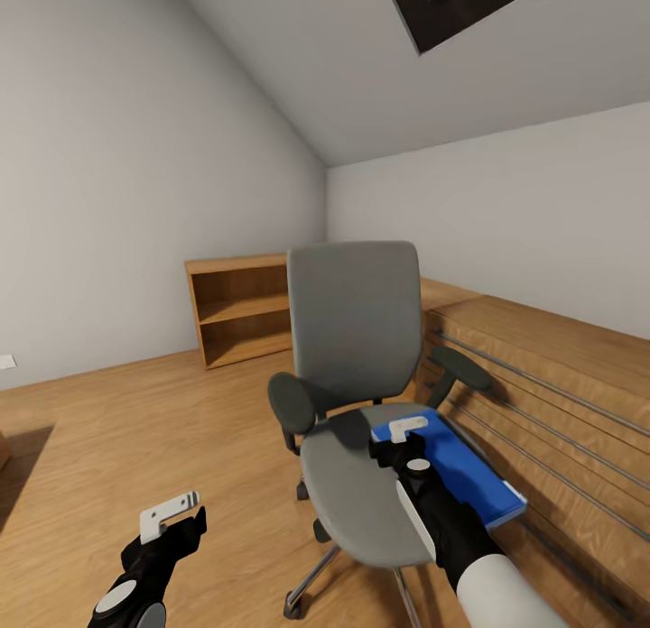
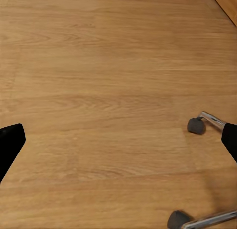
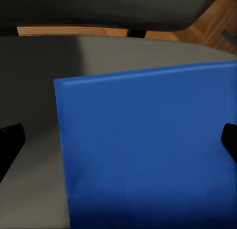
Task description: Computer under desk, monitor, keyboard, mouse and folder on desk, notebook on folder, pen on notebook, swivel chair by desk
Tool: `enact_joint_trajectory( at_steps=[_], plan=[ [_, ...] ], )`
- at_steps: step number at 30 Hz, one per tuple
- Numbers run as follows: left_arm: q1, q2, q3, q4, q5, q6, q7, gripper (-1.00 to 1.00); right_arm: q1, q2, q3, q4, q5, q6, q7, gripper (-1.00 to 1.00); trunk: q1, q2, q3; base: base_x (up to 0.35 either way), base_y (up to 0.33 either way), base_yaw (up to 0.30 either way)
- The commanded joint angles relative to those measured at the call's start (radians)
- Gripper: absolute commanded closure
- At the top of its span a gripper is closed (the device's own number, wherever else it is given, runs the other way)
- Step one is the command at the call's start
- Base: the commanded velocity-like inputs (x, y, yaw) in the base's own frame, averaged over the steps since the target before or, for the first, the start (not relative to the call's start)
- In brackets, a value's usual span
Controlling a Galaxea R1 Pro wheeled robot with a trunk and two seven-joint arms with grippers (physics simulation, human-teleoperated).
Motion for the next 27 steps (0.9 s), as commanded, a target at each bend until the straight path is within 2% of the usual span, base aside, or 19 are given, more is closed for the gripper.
enact_joint_trajectory(
  at_steps=[1, 27],
  plan=[
    [0.000, 0.001, -0.002, -0.002, 0.009, 0.001, 0.009, -1.00, 0.000, 0.000, 0.003, -0.001, 0.005, 0.008, -0.004, -1.00, -0.004, 0.007, 0.002, 0.000, 0.000, 0.000],
    [0.000, 0.000, -0.002, -0.002, 0.009, 0.001, 0.009, -1.00, 0.000, 0.000, -0.001, -0.019, 0.004, 0.004, -0.005, -1.00, -0.104, 0.189, 0.084, 0.000, 0.000, 0.000]
  ],
)
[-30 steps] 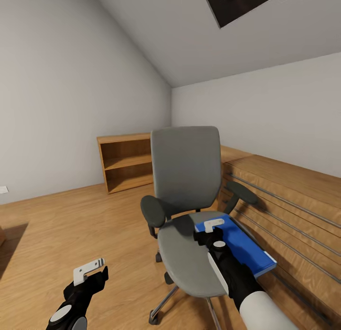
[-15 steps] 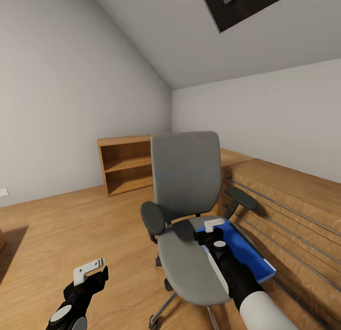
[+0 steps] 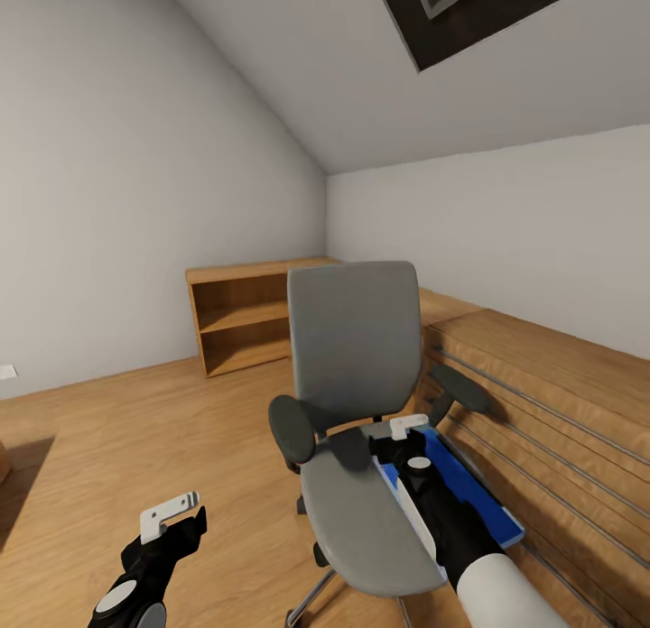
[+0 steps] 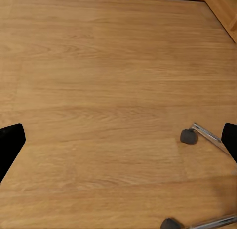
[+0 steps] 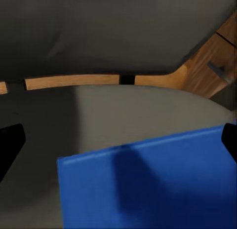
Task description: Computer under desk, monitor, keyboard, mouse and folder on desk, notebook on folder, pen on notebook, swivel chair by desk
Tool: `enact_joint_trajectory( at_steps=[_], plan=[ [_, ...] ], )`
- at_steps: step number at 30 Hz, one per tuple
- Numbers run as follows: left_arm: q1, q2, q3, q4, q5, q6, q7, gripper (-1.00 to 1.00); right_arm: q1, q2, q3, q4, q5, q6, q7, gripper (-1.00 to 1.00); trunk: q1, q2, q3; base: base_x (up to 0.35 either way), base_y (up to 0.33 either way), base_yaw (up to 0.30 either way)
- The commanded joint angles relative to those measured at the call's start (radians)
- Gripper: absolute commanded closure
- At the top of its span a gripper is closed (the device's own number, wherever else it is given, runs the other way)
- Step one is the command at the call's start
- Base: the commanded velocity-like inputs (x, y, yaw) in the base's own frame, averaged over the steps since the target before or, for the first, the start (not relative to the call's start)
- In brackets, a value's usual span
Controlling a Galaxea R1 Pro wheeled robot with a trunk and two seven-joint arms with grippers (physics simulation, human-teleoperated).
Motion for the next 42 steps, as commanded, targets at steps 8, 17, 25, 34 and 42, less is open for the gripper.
enact_joint_trajectory(
  at_steps=[8, 17, 25, 34, 42],
  plan=[
    [0.000, 0.002, -0.002, -0.002, 0.008, 0.001, 0.009, -1.00, 0.056, -0.001, 0.002, -0.132, 0.003, 0.011, -0.005, -1.00, -0.031, 0.056, 0.024, 0.000, 0.000, 0.000],
    [0.000, 0.002, -0.002, -0.002, 0.009, 0.001, 0.009, -1.00, 0.164, -0.003, 0.000, -0.353, -0.004, 0.053, -0.003, -1.00, -0.031, 0.056, 0.024, 0.000, 0.000, 0.000],
    [0.000, 0.002, -0.002, -0.002, 0.009, 0.001, 0.009, -1.00, 0.220, -0.002, 0.001, -0.445, -0.007, 0.058, -0.002, -1.00, -0.031, 0.056, 0.024, 0.000, 0.000, 0.000],
    [0.000, 0.002, -0.002, -0.002, 0.009, 0.001, 0.009, -1.00, 0.225, -0.002, 0.003, -0.465, -0.070, 0.051, 0.002, -1.00, -0.031, 0.056, 0.024, 0.000, 0.000, 0.000],
    [0.000, 0.002, -0.002, -0.002, 0.009, -0.001, 0.009, -1.00, 0.232, -0.002, 0.002, -0.494, -0.091, 0.050, 0.001, -1.00, -0.031, 0.056, 0.024, -0.058, 0.051, -0.016]
  ],
)
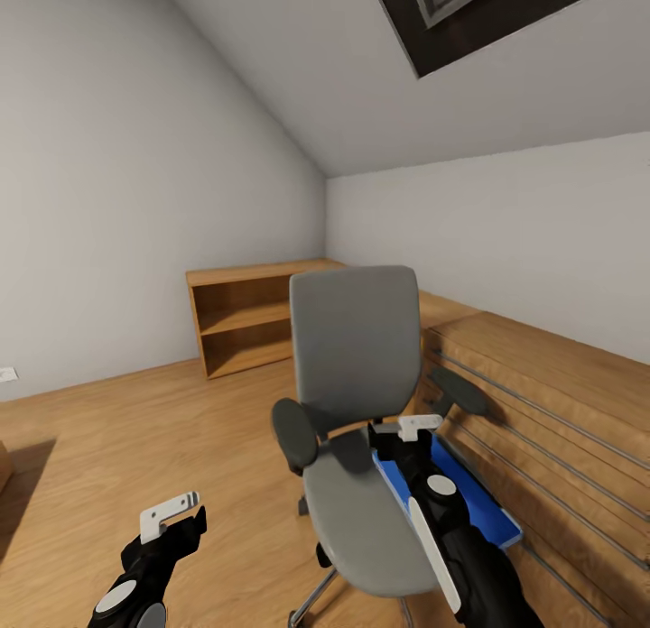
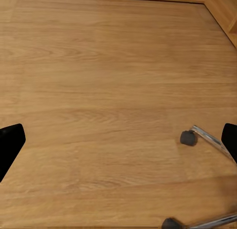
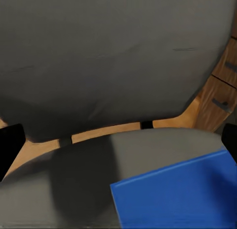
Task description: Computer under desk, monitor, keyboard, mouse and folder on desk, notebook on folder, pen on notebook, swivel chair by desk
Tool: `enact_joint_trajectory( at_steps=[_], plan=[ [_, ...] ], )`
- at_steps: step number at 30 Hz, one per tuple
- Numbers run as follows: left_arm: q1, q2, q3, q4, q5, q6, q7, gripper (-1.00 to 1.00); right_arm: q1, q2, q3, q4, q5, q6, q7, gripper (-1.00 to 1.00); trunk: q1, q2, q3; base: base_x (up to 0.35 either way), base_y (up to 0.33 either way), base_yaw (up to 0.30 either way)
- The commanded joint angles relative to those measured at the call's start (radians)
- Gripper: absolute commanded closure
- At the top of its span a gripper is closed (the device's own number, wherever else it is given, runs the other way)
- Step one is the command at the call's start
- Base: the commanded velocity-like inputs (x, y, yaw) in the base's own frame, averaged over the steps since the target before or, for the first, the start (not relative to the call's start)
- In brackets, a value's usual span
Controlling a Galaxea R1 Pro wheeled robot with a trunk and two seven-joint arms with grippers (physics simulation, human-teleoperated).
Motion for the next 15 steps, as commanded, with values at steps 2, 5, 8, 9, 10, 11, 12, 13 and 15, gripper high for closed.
enact_joint_trajectory(
  at_steps=[2, 5, 8, 9, 10, 11, 12, 13, 15],
  plan=[
    [0.000, 0.001, -0.002, -0.001, 0.009, 0.001, 0.009, -1.00, 0.000, 0.000, 0.001, -0.002, -0.004, 0.005, -0.007, -1.00, 0.000, 0.000, -0.001, -0.239, 0.207, -0.197],
    [0.000, 0.001, -0.002, -0.001, 0.009, 0.000, 0.009, -1.00, 0.000, 0.000, 0.001, -0.002, -0.004, 0.004, -0.008, -1.00, 0.000, 0.000, -0.001, -0.255, 0.221, -0.222],
    [0.000, 0.001, -0.002, -0.001, 0.009, 0.000, 0.009, -1.00, -0.001, 0.000, 0.001, -0.002, -0.004, 0.004, -0.009, -1.00, 0.000, 0.000, -0.001, -0.255, 0.222, -0.084],
    [0.000, 0.001, -0.002, -0.001, 0.009, 0.000, 0.009, -1.00, -0.001, 0.000, 0.001, -0.002, -0.004, 0.004, -0.009, -1.00, 0.000, 0.000, -0.001, -0.248, 0.217, -0.040],
    [0.000, 0.001, -0.002, -0.001, 0.009, 0.000, 0.009, -1.00, -0.001, 0.000, 0.000, -0.005, -0.003, 0.004, -0.010, -1.00, 0.000, 0.000, -0.001, -0.218, 0.187, -0.021],
    [0.000, 0.001, -0.002, -0.001, 0.009, 0.000, 0.009, -1.00, 0.000, 0.000, 0.000, -0.008, -0.003, 0.005, -0.010, -1.00, 0.000, 0.000, -0.001, -0.183, 0.145, -0.013],
    [0.000, 0.001, -0.002, -0.001, 0.009, 0.000, 0.009, -1.00, 0.000, 0.000, -0.001, -0.011, -0.003, 0.005, -0.011, -1.00, 0.000, 0.000, -0.001, -0.135, 0.097, -0.008],
    [0.000, 0.001, -0.002, -0.001, 0.009, 0.000, 0.009, -1.00, 0.000, 0.000, -0.001, -0.012, -0.003, 0.005, -0.011, -1.00, 0.000, 0.000, -0.001, -0.108, 0.078, -0.007],
    [0.000, 0.001, -0.002, -0.001, 0.009, 0.000, 0.009, -1.00, 0.000, 0.000, -0.001, -0.014, -0.003, 0.005, -0.011, -1.00, 0.000, 0.000, -0.001, -0.062, 0.045, -0.004]
  ],
)
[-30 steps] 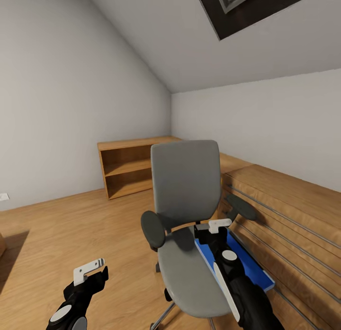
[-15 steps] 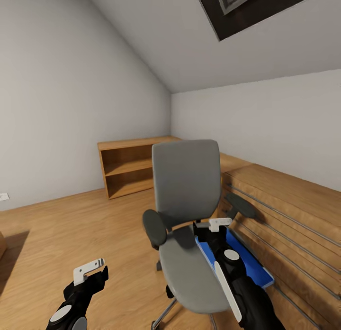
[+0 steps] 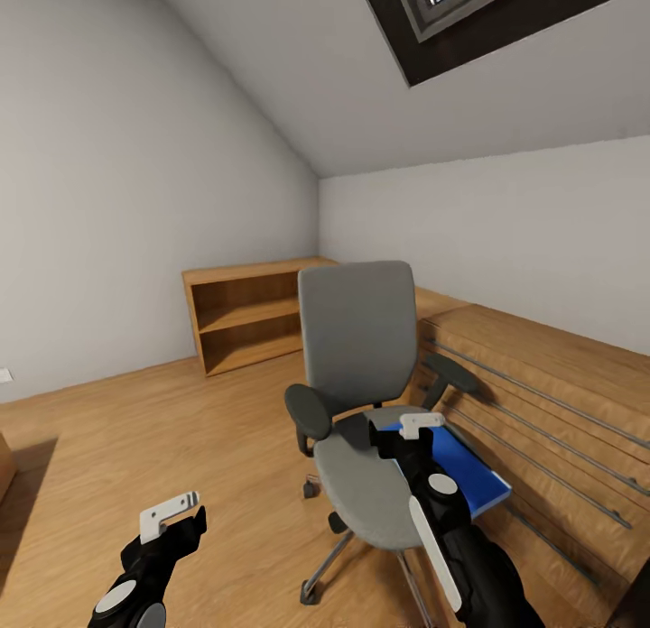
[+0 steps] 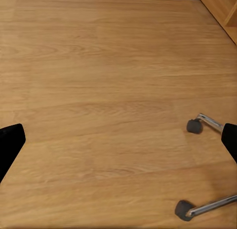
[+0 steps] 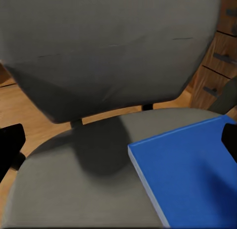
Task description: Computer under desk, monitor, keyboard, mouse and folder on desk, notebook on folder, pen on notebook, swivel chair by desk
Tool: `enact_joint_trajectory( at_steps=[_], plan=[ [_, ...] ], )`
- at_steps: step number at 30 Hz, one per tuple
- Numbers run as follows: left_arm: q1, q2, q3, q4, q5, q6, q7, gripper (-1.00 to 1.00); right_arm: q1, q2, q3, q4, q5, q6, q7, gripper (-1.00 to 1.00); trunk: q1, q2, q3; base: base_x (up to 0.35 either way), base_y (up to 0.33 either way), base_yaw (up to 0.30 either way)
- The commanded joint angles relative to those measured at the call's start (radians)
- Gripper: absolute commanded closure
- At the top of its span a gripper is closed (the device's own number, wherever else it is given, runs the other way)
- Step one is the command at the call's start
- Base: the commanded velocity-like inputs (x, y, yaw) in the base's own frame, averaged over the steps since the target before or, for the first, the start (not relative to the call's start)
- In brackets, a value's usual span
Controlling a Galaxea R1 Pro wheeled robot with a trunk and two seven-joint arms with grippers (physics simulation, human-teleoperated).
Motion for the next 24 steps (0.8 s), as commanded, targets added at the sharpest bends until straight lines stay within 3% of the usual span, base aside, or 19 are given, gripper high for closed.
enact_joint_trajectory(
  at_steps=[1, 14, 15, 16, 20, 24],
  plan=[
    [0.000, 0.001, -0.002, -0.002, 0.009, 0.001, 0.009, -1.00, 0.000, 0.000, 0.002, -0.002, -0.004, 0.005, -0.007, -1.00, 0.000, 0.000, -0.001, -0.044, 0.032, -0.003],
    [0.000, 0.003, 0.013, -0.005, 0.009, 0.001, 0.010, -1.00, 0.000, -0.001, -0.002, -0.009, -0.004, 0.005, -0.007, -1.00, 0.000, 0.000, -0.001, -0.010, 0.007, -0.001],
    [0.000, 0.002, 0.040, -0.005, 0.010, 0.002, 0.009, -1.00, 0.000, -0.002, -0.002, -0.013, -0.004, 0.005, -0.007, -1.00, 0.000, 0.000, -0.001, 0.000, 0.000, 0.000],
    [0.000, 0.001, 0.104, -0.006, 0.012, 0.003, 0.008, -1.00, 0.000, -0.002, -0.003, -0.015, -0.003, 0.005, -0.007, -1.00, 0.000, 0.000, -0.001, 0.000, 0.000, 0.000],
    [0.000, 0.000, 0.153, -0.007, 0.014, 0.003, 0.007, -1.00, 0.000, -0.002, -0.003, -0.015, -0.003, 0.005, -0.007, -1.00, 0.000, 0.000, -0.001, 0.000, 0.000, -0.001],
    [0.000, 0.000, 0.173, -0.008, 0.015, 0.003, 0.006, -1.00, 0.000, -0.003, -0.005, -0.015, -0.004, 0.005, -0.006, -1.00, 0.000, 0.000, -0.001, 0.000, 0.000, -0.063]
  ],
)
